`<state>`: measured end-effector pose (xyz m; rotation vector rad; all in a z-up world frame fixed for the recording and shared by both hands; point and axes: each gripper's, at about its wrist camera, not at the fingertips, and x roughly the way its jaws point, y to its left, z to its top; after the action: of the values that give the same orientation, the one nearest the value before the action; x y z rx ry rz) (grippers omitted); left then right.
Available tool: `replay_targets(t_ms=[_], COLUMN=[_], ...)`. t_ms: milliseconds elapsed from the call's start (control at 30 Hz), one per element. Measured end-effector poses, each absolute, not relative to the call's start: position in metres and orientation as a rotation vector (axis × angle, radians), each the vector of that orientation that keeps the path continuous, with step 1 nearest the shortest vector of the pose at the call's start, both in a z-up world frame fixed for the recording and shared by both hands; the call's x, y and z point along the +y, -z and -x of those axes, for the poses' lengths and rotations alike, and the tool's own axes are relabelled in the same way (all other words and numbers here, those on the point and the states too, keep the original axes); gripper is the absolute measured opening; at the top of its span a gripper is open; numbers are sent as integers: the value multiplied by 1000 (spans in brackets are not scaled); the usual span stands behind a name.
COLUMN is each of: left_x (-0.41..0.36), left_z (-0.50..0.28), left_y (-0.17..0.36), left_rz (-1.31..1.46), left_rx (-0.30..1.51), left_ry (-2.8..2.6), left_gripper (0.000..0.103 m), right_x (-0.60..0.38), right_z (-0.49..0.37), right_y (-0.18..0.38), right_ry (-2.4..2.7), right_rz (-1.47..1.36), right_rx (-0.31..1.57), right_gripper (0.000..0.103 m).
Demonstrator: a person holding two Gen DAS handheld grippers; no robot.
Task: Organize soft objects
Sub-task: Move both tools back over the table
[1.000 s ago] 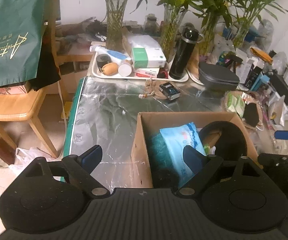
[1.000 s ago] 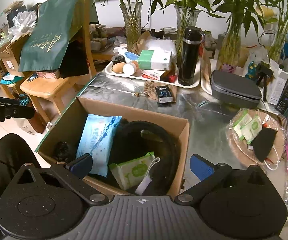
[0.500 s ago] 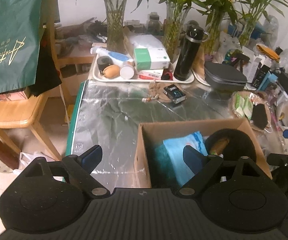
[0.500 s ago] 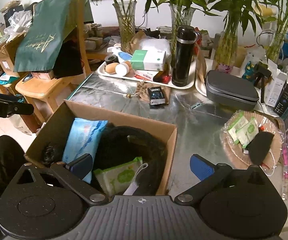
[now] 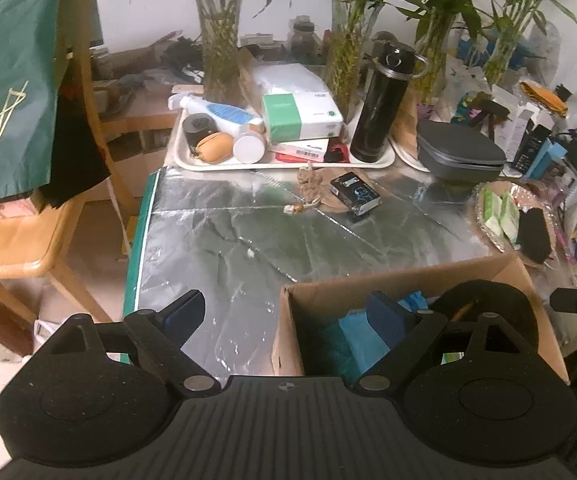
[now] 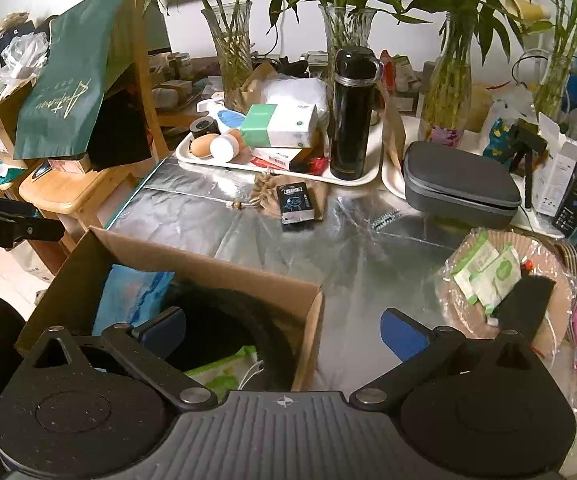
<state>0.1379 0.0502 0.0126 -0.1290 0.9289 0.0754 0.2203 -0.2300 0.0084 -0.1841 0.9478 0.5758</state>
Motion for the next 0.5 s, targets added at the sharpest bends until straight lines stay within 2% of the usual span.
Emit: replay_targets(t_ms=[500], left_x=[61], left_z=[-188], left_y=[11], left_rz=[130], left_rx=[962], left_ry=[-68], left_gripper=[89], right_x=[-231], right_z=[-278], right_y=[25], right_ry=[-549], right_rz=[176], right_rx=[981], right_gripper=[103])
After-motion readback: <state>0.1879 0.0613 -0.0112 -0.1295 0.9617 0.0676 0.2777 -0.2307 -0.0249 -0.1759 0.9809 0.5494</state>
